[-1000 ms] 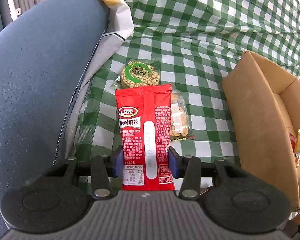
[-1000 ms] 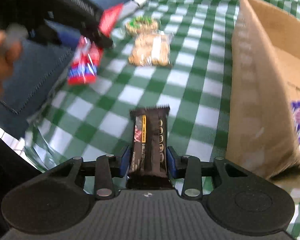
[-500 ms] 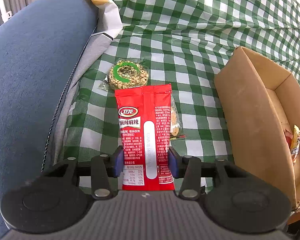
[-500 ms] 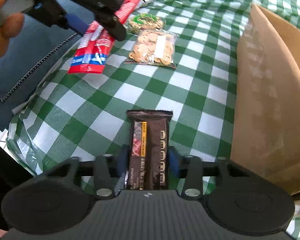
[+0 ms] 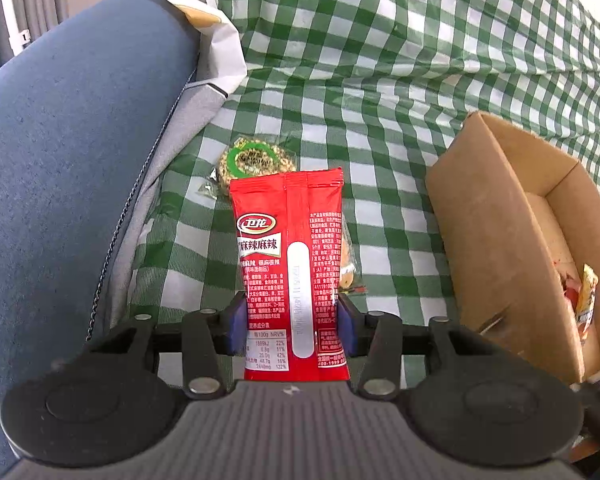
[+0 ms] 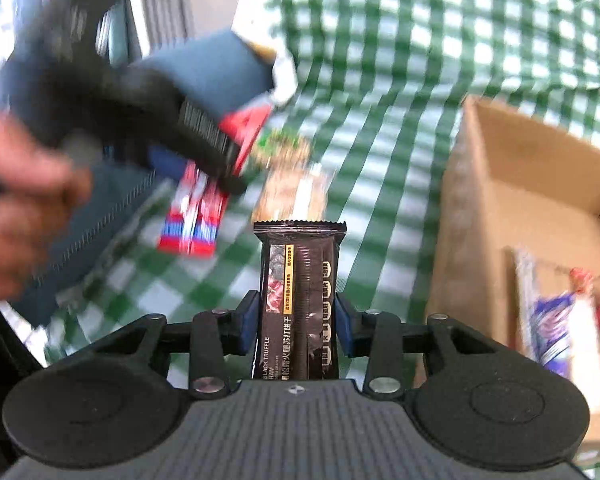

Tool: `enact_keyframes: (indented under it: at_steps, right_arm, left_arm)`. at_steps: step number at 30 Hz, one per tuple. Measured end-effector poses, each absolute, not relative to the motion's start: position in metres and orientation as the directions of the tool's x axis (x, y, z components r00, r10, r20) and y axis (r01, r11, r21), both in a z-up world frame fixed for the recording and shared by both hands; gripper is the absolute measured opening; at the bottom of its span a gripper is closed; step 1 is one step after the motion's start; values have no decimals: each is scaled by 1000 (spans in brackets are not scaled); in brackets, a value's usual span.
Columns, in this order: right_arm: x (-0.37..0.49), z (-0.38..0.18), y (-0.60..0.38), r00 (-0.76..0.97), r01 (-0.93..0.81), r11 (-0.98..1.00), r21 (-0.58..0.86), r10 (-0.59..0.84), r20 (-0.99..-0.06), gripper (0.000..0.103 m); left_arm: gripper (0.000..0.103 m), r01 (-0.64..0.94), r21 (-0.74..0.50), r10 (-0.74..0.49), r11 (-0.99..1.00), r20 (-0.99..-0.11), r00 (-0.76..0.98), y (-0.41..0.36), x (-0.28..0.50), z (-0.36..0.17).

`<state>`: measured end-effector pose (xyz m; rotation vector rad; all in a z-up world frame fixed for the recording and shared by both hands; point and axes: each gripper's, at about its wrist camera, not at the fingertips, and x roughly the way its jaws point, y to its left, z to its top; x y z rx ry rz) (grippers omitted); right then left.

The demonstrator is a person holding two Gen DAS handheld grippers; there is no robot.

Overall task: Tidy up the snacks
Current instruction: 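Lift both held snacks and carry them over the box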

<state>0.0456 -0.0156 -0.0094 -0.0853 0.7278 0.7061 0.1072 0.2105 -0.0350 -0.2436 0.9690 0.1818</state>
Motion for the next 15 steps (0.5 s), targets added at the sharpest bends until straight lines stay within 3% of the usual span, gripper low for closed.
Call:
enact_keyframes:
  at_steps: [7, 15]
  right_arm:
    - [72, 51, -73, 633, -607, 775, 179, 607, -481, 41]
    - [101, 20, -132, 692, -488, 835, 254, 548, -470, 41]
  left_arm:
    - [50, -232, -99, 57, 968, -810, 583, 205, 108, -31]
    - [50, -221, -86, 63, 971, -804, 591, 200, 109, -31]
